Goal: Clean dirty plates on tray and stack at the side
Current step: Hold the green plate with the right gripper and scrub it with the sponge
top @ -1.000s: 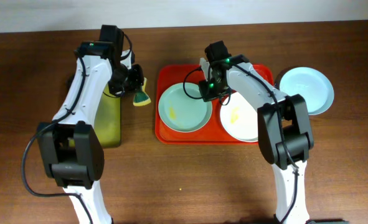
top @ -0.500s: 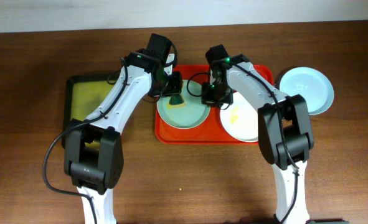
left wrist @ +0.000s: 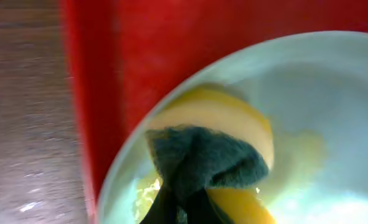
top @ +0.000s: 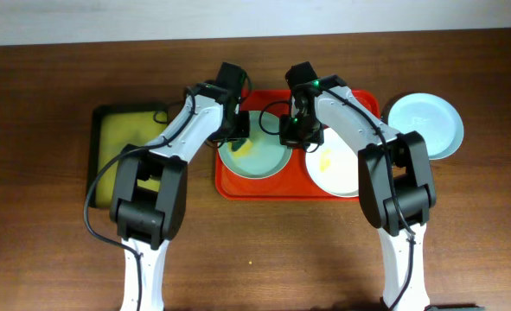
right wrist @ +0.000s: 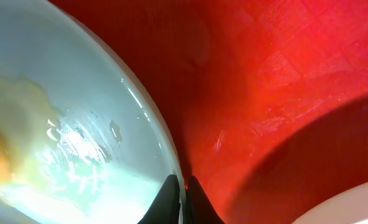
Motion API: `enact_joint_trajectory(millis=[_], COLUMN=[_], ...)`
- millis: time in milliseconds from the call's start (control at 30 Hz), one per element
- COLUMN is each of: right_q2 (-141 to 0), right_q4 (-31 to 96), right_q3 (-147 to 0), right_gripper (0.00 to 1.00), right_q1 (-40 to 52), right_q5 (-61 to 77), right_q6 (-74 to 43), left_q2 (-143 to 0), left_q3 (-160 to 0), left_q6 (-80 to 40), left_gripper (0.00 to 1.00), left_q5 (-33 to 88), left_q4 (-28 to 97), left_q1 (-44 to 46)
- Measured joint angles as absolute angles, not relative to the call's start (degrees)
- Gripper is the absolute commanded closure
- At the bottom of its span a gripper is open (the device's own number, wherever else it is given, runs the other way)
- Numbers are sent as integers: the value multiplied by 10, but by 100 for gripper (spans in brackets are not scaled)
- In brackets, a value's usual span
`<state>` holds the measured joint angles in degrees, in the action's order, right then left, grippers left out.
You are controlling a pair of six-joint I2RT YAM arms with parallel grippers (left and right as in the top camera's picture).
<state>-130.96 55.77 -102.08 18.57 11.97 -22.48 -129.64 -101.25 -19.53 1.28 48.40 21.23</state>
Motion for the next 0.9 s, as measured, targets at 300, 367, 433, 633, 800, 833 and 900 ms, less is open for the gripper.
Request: enact_joint_trajectory(millis=[300, 367, 433, 633, 800, 833, 900], right_q2=[-1303, -1303, -1303, -1302, -1302, -1302, -1302], right_q4=[544, 544, 544, 537, 532, 531, 528], right_q3=[-1008, -1008, -1007, -1006, -1006, -1006, -1005], right_gripper=[96, 96, 96, 96, 96, 96, 96], right_q1=[186, 186, 186, 185, 186, 186, 187], right_q5=[120, 120, 121, 120, 125, 127, 129], right_q6=[-225, -225, -225, -227, -223, -223, -222], left_q2=[-1296, -1296, -1296, -1293, -1293, -1293, -1292], left_q3=[-1025, -1013, -1011, -1004, -1004, -1005, -1011], left_q6=[-195, -196, -196, -196, -196, -196, -195], left_gripper=[100, 100, 100, 100, 100, 100, 100], left_q5=[119, 133, 118, 48, -4, -8, -6], left_q4=[515, 516, 521, 473, 463, 475, 508], left_q1=[227, 259, 262, 250, 187, 187, 186])
